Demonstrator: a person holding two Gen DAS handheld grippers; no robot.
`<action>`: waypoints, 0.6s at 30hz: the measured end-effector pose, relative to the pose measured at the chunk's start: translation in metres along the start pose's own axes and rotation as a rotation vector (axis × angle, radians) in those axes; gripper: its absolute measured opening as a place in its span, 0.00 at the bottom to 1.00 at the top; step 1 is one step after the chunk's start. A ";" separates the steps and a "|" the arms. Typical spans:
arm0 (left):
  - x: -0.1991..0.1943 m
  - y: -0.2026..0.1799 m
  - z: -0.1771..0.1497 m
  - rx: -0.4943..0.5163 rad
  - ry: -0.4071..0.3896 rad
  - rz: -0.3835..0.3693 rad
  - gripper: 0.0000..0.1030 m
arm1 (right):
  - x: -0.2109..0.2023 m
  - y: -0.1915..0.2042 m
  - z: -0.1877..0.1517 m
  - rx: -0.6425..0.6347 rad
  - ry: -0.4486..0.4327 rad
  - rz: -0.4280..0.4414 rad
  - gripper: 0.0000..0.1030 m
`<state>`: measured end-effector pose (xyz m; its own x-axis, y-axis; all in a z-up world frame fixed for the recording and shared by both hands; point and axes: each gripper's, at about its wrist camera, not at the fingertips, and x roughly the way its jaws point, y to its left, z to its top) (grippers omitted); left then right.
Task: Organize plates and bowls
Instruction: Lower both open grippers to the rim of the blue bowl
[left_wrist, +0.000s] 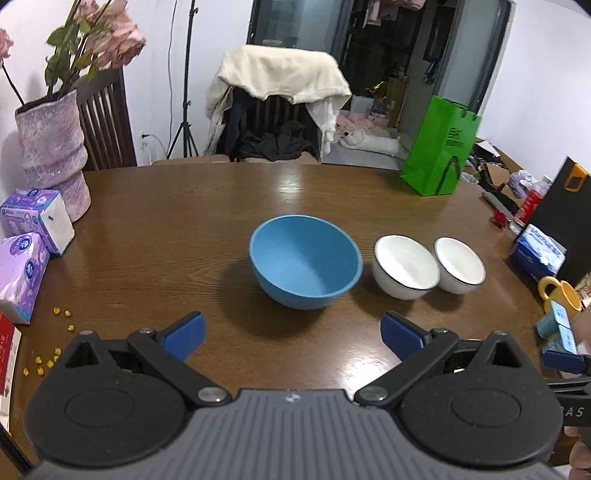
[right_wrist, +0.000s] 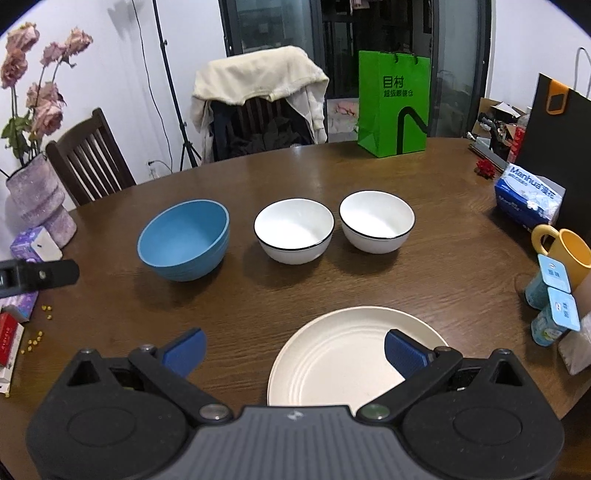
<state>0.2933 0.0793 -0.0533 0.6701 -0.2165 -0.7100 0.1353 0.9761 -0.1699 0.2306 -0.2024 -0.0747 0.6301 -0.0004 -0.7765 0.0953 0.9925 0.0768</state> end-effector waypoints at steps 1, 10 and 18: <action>0.005 0.004 0.003 -0.005 0.007 0.004 1.00 | 0.006 0.002 0.004 -0.001 0.006 -0.003 1.00; 0.055 0.028 0.029 -0.035 0.041 0.026 1.00 | 0.051 0.020 0.032 -0.016 0.037 -0.001 1.00; 0.098 0.045 0.050 -0.046 0.056 0.030 1.00 | 0.090 0.039 0.060 -0.018 0.047 0.019 1.00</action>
<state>0.4016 0.1030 -0.0957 0.6314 -0.1886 -0.7522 0.0813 0.9807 -0.1777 0.3374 -0.1708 -0.1036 0.5945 0.0236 -0.8037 0.0697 0.9943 0.0807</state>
